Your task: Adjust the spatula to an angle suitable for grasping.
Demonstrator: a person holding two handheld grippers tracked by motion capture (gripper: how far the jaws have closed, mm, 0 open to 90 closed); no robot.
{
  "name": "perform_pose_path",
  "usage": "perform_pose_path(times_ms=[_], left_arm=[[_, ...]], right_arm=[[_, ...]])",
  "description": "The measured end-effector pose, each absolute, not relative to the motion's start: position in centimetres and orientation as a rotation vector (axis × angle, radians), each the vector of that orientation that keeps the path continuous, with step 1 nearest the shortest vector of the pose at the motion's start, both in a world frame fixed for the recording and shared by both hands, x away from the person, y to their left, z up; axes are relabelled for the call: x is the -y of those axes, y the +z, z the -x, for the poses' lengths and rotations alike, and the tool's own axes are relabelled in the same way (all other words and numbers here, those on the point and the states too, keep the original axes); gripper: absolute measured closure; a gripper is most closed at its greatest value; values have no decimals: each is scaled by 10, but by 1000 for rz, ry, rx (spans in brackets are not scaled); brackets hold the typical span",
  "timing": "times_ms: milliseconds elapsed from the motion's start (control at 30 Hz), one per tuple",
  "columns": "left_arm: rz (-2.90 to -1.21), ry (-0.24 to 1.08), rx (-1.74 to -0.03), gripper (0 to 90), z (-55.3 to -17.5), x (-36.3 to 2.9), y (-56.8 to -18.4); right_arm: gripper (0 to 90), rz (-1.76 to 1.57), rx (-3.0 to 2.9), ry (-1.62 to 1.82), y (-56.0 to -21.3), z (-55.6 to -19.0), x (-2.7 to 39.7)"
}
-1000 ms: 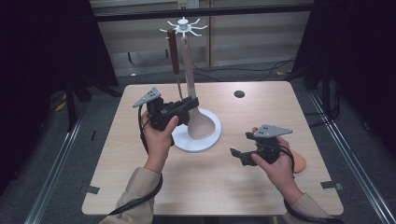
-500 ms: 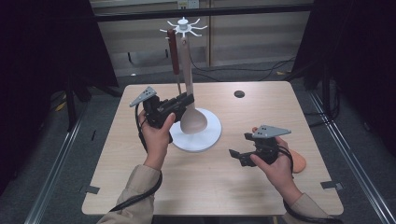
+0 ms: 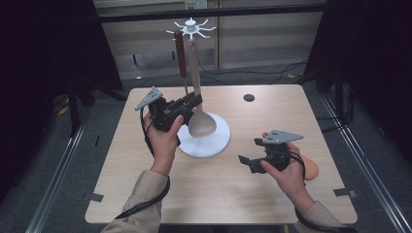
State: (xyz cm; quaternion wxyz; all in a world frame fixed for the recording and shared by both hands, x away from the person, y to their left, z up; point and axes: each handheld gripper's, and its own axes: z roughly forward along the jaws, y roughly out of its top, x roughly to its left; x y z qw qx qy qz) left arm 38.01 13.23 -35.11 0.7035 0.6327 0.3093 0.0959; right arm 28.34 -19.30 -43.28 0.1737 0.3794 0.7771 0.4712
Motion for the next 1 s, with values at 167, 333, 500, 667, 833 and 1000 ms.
perform_pose_path(times_ms=[167, 333, 500, 667, 833, 1000], left_arm=[[-1380, 303, -667, 691, -372, -138, -344], [-1364, 339, -650, 702, -368, -140, -336], [-1336, 360, -603, 773, -362, -138, -323], [-1317, 367, -573, 851, -360, -137, -314], [-1292, 371, -535, 897, -359, -133, -300], [-1274, 378, -494, 900, -359, -129, -281]], right_arm=[[123, -1071, -2203, 1334, -433, -284, 193], [124, -1074, -2202, 1335, -432, -283, 193], [124, -1074, -2201, 1337, -432, -283, 194], [124, -1074, -2197, 1335, -432, -283, 194], [124, -1072, -2198, 1336, -432, -283, 193], [123, -1071, -2196, 1338, -431, -283, 194]])
